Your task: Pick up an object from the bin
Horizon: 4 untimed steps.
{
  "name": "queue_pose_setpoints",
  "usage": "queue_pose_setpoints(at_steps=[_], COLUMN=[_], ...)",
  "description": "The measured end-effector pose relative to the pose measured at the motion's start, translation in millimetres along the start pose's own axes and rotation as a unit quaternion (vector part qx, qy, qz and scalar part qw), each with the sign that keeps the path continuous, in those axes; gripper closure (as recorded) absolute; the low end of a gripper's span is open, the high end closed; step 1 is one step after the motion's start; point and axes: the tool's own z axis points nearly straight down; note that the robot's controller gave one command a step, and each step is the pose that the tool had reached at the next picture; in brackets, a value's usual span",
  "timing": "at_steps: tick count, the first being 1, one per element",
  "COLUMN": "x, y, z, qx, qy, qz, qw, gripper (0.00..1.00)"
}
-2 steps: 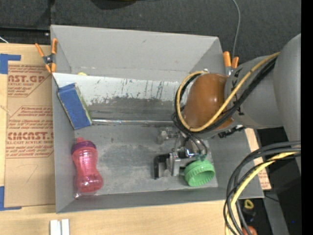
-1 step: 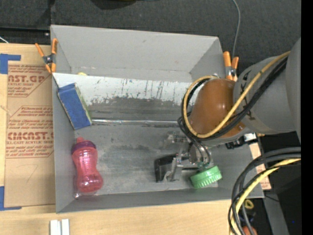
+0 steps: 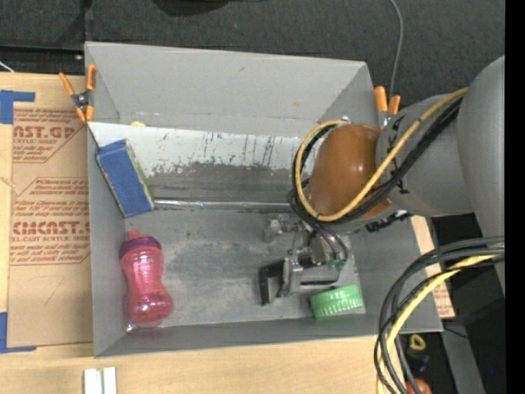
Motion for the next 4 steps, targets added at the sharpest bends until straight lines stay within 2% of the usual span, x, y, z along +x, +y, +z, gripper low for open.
queue_pose_setpoints(at_steps=[1, 2, 3, 4], x=[33.2, 6.3, 6.3, 8.9], y=[-6.9, -0.5, -0.6, 0.2], z=[3.2, 1.0, 1.0, -25.3], qx=[-0.001, 0.0, 0.0, -0.001], qy=[-0.0081, -0.0027, -0.0027, 0.0009], qz=[0.143, 0.012, 0.012, 0.011], qw=[0.9896, 0.9999, 0.9999, 0.9999], gripper=[0.0, 1.0, 1.0, 1.0])
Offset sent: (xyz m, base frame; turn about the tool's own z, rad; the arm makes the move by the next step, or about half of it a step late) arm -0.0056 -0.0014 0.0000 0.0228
